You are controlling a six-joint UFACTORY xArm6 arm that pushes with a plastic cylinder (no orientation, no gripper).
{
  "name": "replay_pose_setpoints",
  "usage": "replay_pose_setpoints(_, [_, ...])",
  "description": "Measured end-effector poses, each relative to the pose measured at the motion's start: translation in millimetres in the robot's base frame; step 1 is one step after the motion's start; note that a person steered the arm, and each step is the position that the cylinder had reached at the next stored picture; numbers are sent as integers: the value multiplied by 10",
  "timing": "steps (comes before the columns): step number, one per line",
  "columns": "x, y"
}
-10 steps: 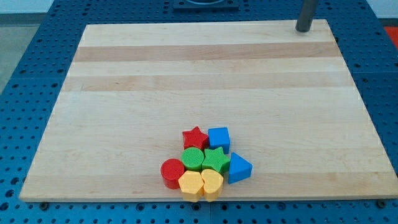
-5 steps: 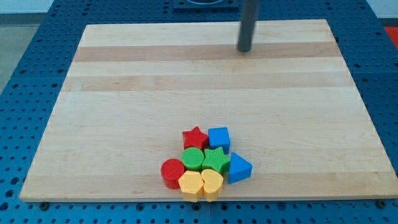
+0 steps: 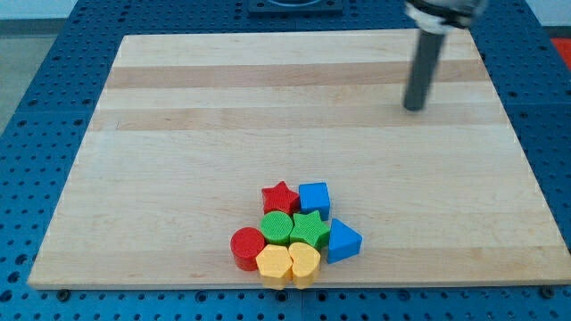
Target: Move your arm at bottom center close to the group of blocks
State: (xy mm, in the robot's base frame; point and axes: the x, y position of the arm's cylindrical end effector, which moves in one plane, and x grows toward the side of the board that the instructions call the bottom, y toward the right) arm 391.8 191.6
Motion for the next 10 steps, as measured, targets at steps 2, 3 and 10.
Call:
replay_pose_setpoints(2, [1685,-312])
replay_pose_setpoints(3, [2196,-558])
replay_pose_setpoints(10, [2258,-792])
